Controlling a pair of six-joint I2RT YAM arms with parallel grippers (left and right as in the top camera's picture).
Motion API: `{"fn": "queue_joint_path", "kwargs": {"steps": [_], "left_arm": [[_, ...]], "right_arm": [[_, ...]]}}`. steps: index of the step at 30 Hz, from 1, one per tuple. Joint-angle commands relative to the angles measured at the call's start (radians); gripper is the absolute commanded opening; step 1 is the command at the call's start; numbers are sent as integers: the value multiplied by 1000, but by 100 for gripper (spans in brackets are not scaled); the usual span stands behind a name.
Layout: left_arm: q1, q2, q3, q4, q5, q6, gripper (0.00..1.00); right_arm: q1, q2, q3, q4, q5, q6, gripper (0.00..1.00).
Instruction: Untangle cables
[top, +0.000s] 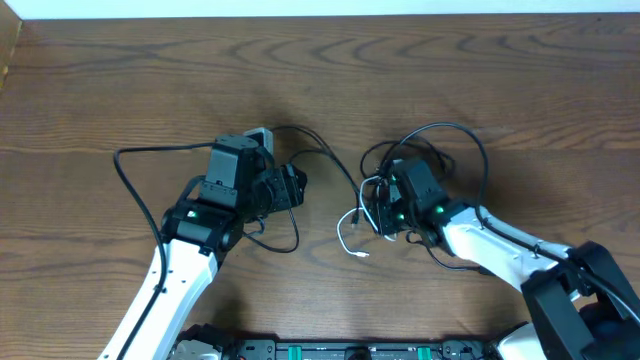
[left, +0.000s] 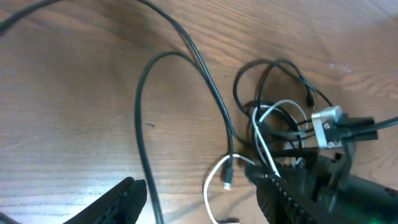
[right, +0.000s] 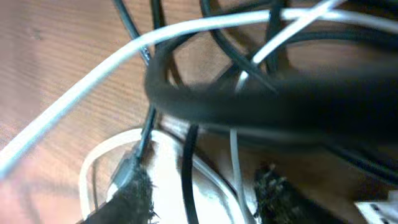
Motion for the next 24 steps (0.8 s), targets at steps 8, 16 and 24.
{"fn": "queue_joint_path", "kwargs": {"steps": [8, 16, 24], "left_arm": [[6, -3, 1, -7, -9, -12, 63], [6, -3, 1, -22, -11, -12, 63], [6, -3, 1, -22, -11, -12, 63]], "right_arm": [[-6, -216, 239, -362, 236, -72, 65], [-10, -198, 225, -526, 296, 80, 62], [-19, -129, 222, -552, 296, 264, 46]]}}
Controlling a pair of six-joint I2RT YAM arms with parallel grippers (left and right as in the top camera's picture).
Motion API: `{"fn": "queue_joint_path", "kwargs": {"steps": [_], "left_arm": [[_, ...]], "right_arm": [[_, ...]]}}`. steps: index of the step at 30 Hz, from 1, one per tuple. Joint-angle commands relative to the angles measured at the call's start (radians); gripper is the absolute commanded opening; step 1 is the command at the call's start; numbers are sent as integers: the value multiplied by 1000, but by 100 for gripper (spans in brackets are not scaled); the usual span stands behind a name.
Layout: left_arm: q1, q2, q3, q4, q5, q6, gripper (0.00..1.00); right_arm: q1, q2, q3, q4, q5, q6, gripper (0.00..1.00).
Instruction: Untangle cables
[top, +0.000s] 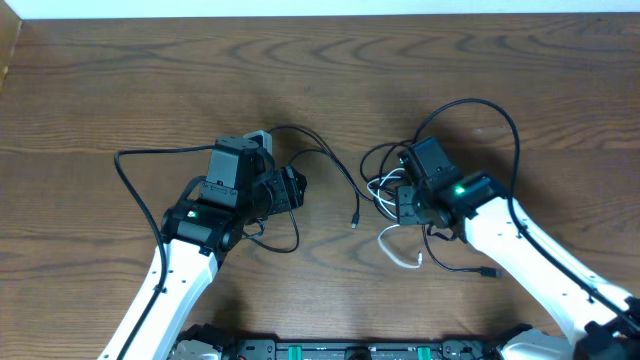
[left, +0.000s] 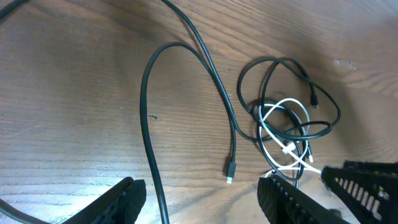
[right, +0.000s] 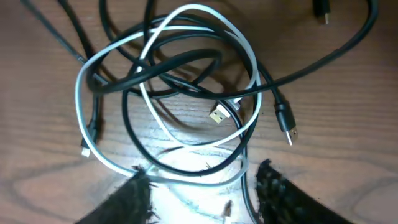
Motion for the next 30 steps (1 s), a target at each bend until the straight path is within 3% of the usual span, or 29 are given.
{"fn": "queue_joint_path", "kwargs": {"steps": [1, 6, 10, 16, 17, 21, 30], "left_arm": [[5, -3, 2, -2, -10, 2, 63], [5, -3, 2, -2, -10, 2, 64], [5, -3, 2, -2, -10, 2, 64], [5, -3, 2, -2, -10, 2, 64], [5, -3, 2, -2, -10, 2, 98], [5, -3, 2, -2, -11, 2, 98], [5, -3, 2, -2, -11, 2, 98]], "right_arm": [[-19, 32, -7, -12, 20, 179, 46], [-50, 88, -7, -59, 34, 457, 50], [-65, 112, -7, -47, 48, 518, 46], [-66, 100, -6, -21, 42, 451, 47], [-66, 100, -6, -21, 39, 440, 44], [-66, 100, -6, -23, -19, 412, 1], [-66, -15, 8, 127, -426, 77, 1]]}}
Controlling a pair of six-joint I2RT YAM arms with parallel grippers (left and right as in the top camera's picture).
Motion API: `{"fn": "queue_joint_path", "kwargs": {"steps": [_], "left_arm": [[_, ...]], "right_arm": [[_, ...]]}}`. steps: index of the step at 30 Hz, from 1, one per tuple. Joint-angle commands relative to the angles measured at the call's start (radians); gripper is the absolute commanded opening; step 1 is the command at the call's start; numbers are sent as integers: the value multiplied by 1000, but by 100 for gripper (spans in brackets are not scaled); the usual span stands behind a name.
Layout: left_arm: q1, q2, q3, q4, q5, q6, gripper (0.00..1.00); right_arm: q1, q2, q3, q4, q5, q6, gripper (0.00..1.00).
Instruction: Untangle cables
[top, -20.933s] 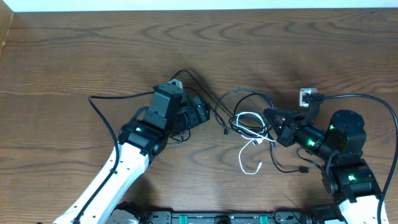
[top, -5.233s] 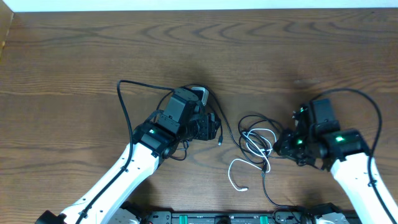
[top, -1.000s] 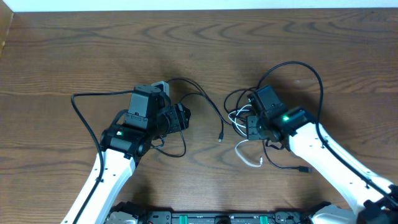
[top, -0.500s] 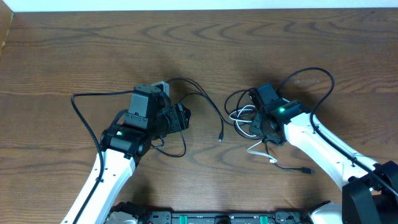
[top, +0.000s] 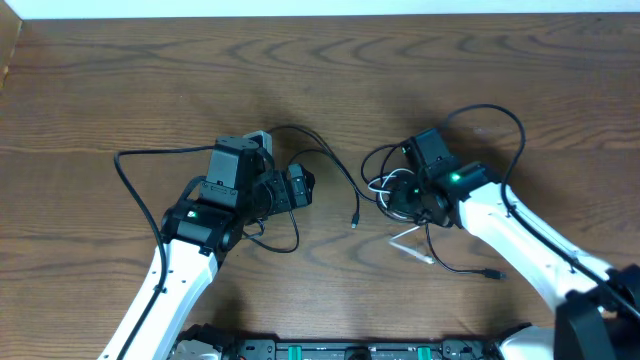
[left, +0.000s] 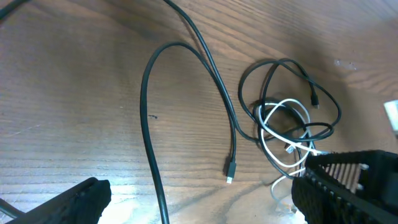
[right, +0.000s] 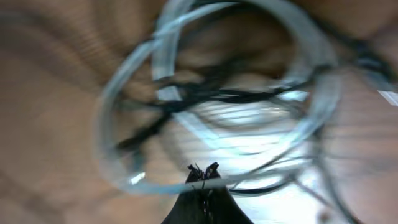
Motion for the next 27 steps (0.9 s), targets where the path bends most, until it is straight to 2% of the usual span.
{"fn": "queue_joint_path", "kwargs": {"steps": [1, 3, 5, 7, 9, 11, 15, 22, 23, 24, 25, 26, 27], "left_arm": [[5, -3, 2, 0, -10, 6, 98], [5, -3, 2, 0, -10, 6, 98], [5, -3, 2, 0, -10, 6, 98], [5, -3, 2, 0, -11, 6, 98], [5, -3, 2, 0, -10, 6, 98], [5, -3, 2, 0, -10, 6, 98], [5, -3, 2, 0, -11, 6, 98], [5, -3, 2, 0, -10, 6, 98], [5, -3, 2, 0, -10, 6, 98], [5, -3, 2, 0, -10, 6, 98], [5, -3, 2, 0, -10, 6, 98], [5, -3, 2, 0, -10, 6, 98], [5, -3, 2, 0, -10, 6, 98]], "right_arm": [[-11, -120, 11, 16, -171, -165, 1], [-13, -185, 11, 14, -113, -205, 2], [-13, -235, 11, 13, -37, -324, 24], [-13, -262, 10, -4, -4, -472, 38], [-13, -265, 9, -42, 31, -586, 40], [-13, -249, -3, -65, 66, -654, 48], [-13, -182, -47, -34, 95, -693, 57], [-12, -24, -72, 90, 95, -700, 55], [-12, -4, -72, 97, 95, -707, 49], [-12, 12, -72, 98, 89, -706, 37], [-12, 24, -72, 97, 71, -706, 19], [-12, 31, -72, 95, 43, -706, 7], [-12, 31, -71, 97, 0, -705, 1]]}}
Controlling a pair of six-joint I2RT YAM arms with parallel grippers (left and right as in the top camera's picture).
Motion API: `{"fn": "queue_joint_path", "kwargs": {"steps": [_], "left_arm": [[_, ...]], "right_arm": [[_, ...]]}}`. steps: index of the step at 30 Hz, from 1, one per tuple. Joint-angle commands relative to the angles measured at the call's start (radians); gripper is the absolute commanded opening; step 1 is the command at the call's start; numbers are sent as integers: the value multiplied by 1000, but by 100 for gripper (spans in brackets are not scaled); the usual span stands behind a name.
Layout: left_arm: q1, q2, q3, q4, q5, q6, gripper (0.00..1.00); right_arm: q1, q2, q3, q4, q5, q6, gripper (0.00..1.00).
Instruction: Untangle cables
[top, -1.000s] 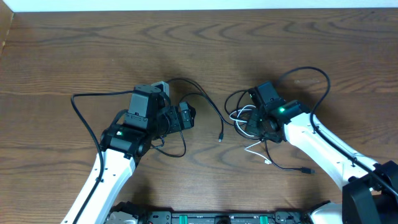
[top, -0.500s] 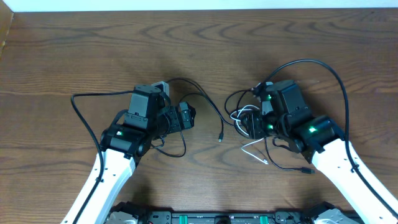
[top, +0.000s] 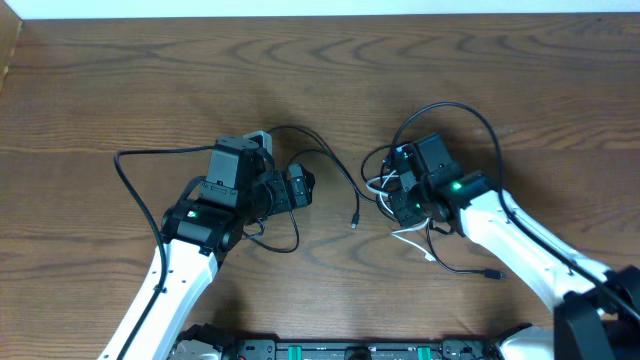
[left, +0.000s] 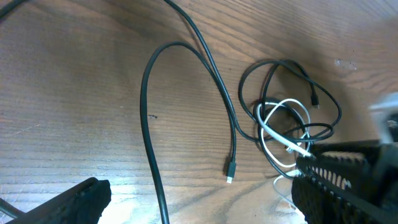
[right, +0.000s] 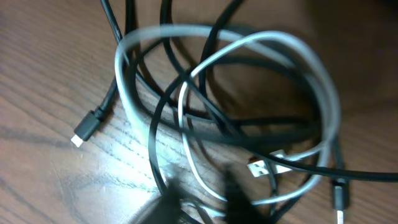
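A knot of black and white cables lies right of the table's middle; the right wrist view shows its white loop wound through black strands. My right gripper hangs over the knot, its blurred fingers a little apart with a white strand between them. My left gripper stands wide open to the left, apart from the knot. A long black cable runs between its fingers, touching neither. That cable's free plug lies between the two grippers.
A white tail trails out below the knot. A black strand ends in a plug at the lower right, and a black loop arcs behind the right gripper. The long black cable bends round the left arm.
My right gripper's fingers were pressed together in the knot and now stand a little apart. The black loop behind it has shifted left. The left arm has not moved.
At first my right gripper was low in the knot, with the white tail out to the left. Then it was open above the knot, farther right, the tail below it. Then it was shut in the knot and my left gripper stood wider; now its fingers are parted.
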Motion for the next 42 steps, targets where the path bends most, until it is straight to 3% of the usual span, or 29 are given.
{"fn": "queue_joint_path", "kwargs": {"steps": [1, 7, 14, 18, 22, 25, 29, 33, 37, 42], "left_arm": [[5, -3, 2, 0, -11, 6, 98], [5, -3, 2, 4, -11, 6, 98], [5, -4, 2, 4, 1, 5, 98], [4, -4, 2, 5, 5, -59, 98], [4, -4, 2, 50, 120, -148, 98], [4, -4, 2, 84, 224, -150, 98], [4, -4, 2, 88, 284, -8, 98], [4, -4, 2, 104, 462, 197, 98], [4, -4, 2, 106, 508, 374, 98], [2, -4, 2, 115, 537, 487, 98]], "right_arm": [[-11, 10, 0, 6, -130, -18, 1], [-12, -97, 62, 33, -413, -21, 1], [-13, -343, 118, 39, -492, -43, 1], [-13, -488, 118, 47, -494, -41, 1], [-13, -595, 118, 48, -530, -42, 1], [-13, -649, 118, 44, -534, -95, 1], [-13, -687, 118, 48, -565, -176, 1], [-13, -682, 118, 29, -461, -164, 1], [-27, -660, 118, 25, -329, 13, 1], [-102, -646, 118, 32, -478, 134, 1]]}}
